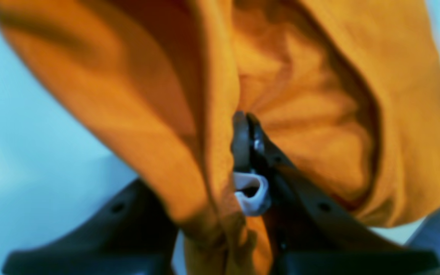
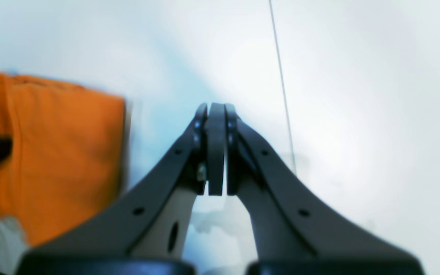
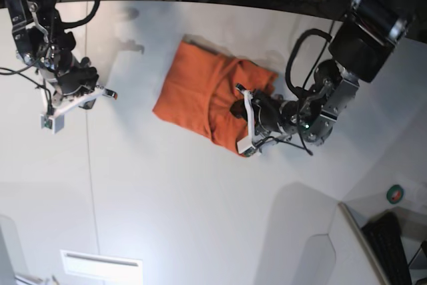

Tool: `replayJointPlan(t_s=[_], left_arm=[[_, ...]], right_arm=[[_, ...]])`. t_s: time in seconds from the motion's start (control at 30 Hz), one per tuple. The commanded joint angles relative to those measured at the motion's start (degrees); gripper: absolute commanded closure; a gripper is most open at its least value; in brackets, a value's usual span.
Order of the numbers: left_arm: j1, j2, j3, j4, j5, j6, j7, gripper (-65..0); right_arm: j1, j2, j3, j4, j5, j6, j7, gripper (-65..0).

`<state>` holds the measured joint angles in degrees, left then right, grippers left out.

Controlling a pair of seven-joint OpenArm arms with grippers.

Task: Layout the t-shirt on the table in an organized manner, then fold the t-shirt properly
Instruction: 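Grasp the bundle edge with the left gripper and pull it toward the right gripper, then fold the bundle edge over with the left gripper and press it down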

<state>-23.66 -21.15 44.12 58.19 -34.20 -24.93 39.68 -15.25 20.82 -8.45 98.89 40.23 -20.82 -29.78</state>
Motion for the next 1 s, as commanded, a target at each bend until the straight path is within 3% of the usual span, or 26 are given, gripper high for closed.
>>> replayJointPlan(t_s=[0.0, 0.17, 0.3, 0.4, 0.6, 0.67, 0.77, 0.97], left_arm=[[-3.6, -0.5, 5.3, 0.6, 0.6, 0.2, 0.1, 0.0], [-14.7, 0.4, 28.4, 0.8, 0.6, 0.1, -1.5, 0.0], [-20.4, 3.5, 39.8, 0.5, 0.6, 0.1, -11.2, 0.0], [-23.2, 6.2, 40.9, 0.5, 2.5, 0.1, -17.6, 0.0], [-22.4, 11.3, 40.9, -0.7, 19.6, -0.3, -19.1, 0.0], [-22.2, 13.4, 40.9, -2.9, 22.9, -4.0, -19.2, 0.0], [-22.1, 15.9, 40.9, -6.9, 23.5, -8.6, -19.3, 0.0], [-22.1, 17.4, 40.9, -11.0, 23.6, -9.1, -26.2, 0.0]], right_arm=[[0.1, 0.4, 1.7, 0.8, -0.3, 1.3, 0.9, 0.0], [-1.6, 0.4, 3.5, 0.7, -0.3, 2.0, 0.8, 0.0], [-3.0, 0.3, 3.6, 0.7, -0.3, 2.0, 0.9, 0.0], [-4.1, 0.3, 3.7, 0.7, -0.3, 2.0, 0.9, 0.0], [-5.1, -0.9, 3.7, 0.7, -0.3, 2.0, 0.9, 0.0], [-5.1, -1.3, 3.5, 0.7, -0.3, 2.0, 0.7, 0.0], [-5.1, -2.4, 3.5, 0.5, -0.3, 2.0, 0.7, 0.0], [-4.1, -2.5, 3.1, -3.0, -0.3, 2.0, 0.9, 0.0]])
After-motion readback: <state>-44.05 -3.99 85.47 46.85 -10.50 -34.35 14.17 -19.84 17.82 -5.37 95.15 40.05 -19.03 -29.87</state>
